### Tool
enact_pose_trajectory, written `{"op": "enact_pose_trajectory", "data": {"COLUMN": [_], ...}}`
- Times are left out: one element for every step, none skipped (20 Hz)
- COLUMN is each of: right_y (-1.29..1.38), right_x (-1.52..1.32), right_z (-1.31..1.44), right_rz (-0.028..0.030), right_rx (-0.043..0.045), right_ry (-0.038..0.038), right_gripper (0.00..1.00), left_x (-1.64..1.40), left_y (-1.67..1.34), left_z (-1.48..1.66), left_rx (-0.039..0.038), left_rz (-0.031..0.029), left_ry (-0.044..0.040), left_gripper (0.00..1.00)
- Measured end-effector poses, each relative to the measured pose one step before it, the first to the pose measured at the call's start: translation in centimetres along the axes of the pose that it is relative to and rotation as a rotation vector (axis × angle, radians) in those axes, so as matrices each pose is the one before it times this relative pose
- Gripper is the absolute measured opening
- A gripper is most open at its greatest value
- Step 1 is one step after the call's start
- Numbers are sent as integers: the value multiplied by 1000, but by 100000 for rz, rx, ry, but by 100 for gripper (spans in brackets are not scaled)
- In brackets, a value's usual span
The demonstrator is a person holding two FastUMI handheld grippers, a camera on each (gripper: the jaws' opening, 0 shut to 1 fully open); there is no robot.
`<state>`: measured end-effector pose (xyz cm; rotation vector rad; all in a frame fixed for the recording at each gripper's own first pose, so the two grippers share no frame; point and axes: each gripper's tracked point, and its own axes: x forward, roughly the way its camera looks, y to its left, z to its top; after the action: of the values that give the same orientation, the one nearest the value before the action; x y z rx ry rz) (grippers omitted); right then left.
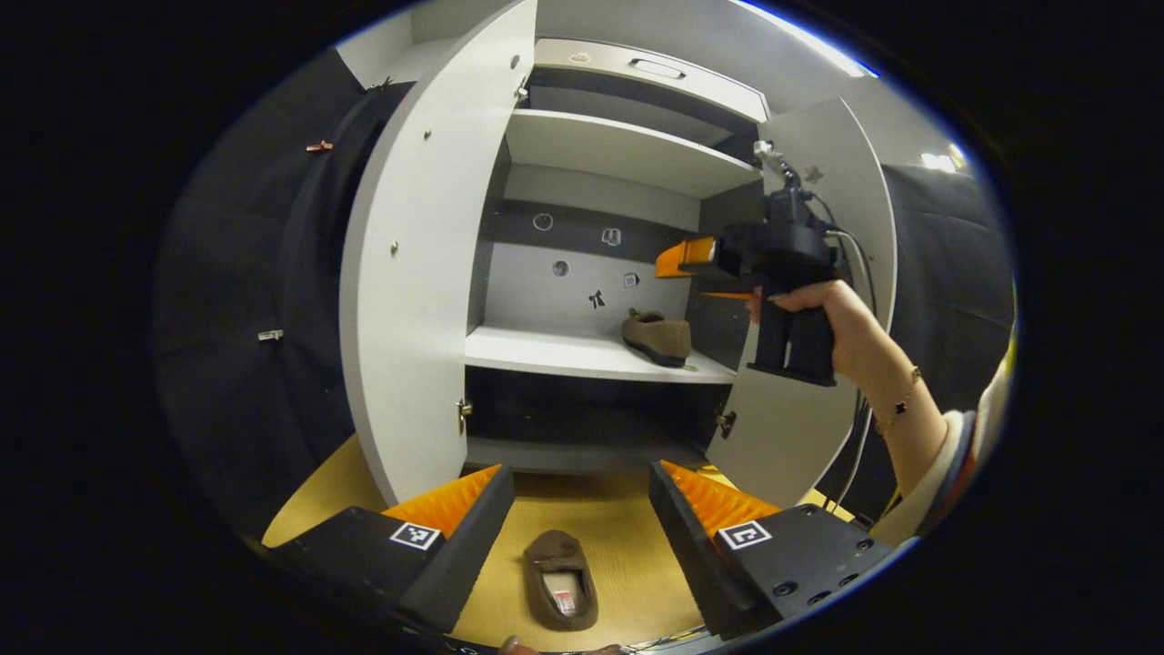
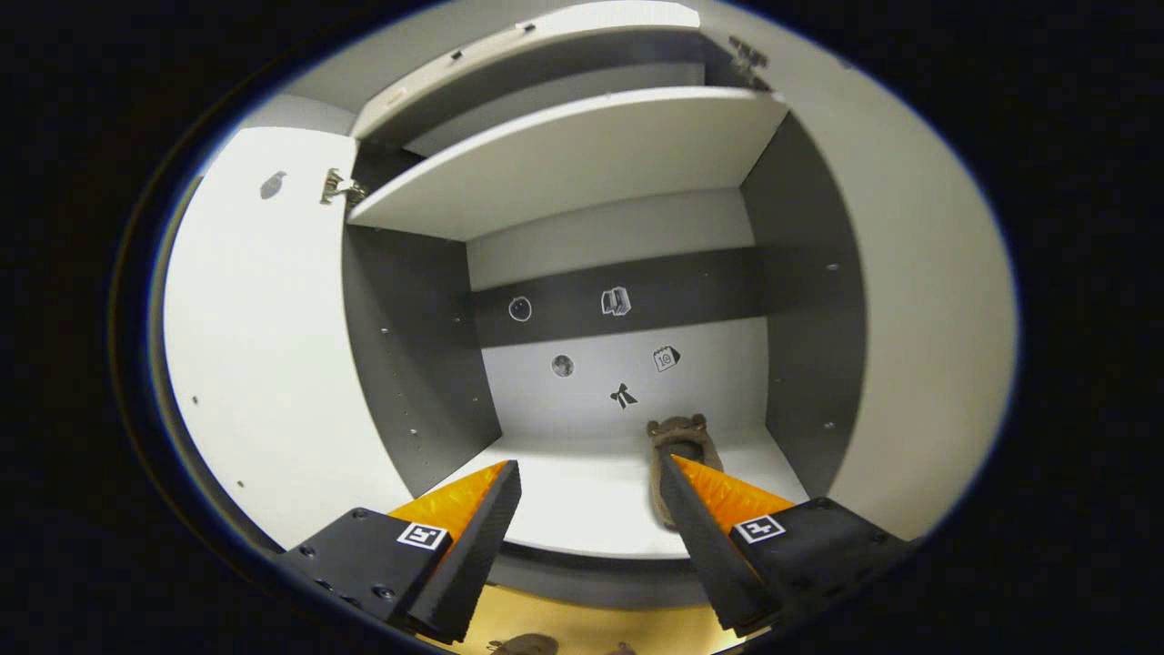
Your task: Grab one shoe with the right hand and put it into the shoe cabinet, grab the other shoe with the left hand and put it into the shoe cabinet; then close the right door with the right hand and the left door with the left hand.
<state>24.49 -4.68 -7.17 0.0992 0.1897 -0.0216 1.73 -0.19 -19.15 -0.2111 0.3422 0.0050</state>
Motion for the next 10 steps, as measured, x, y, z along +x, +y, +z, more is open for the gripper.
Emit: {"op": "enact_pose_trajectory", "data": {"right_y": [-596, -623, -684, -757, -796, -816, -489, -307, -239, -338], "right_x": [-1837, -1749, -1660, -1363, -1120, -1067, -843, -832, -571, -571], "right_z": [-419, -497, -577, -709, -699, -989, -947, -1172, -1239, -1045], "right_rz": [-2087, -2116, -1906, -1950, -1707, -1800, -850, -416, -346, -734], "right_rx": [-55, 422, 433, 124, -530, -1156, -1553, -1940, -2166, -2193], "right_ry": [-1766, -1604, -1725, -1138, -1102, -431, -84, 573, 959, 391], "right_gripper": [98, 98, 98, 98, 98, 98, 98, 98, 98, 98], "left_x": [401, 581, 692, 798, 771, 651, 1232, 962, 903, 805], "left_y": [57, 331, 462, 715, 749, 397, 405, 481, 510, 532], "left_z": [-1677, -1635, -1886, -1897, -1959, -1798, -1807, -1780, -1830, -1506], "left_rx": [-702, -679, -543, -462, -362, -394, -338, -283, -506, -494], "left_rz": [-1601, -718, -40, 561, 1018, -801, -757, 331, 288, 255], "left_ry": [1821, 2115, 2269, 2867, 2717, 2254, 1848, 2535, 2289, 1747], "left_gripper": [95, 95, 95, 95, 94, 93, 91, 91, 89, 88]}}
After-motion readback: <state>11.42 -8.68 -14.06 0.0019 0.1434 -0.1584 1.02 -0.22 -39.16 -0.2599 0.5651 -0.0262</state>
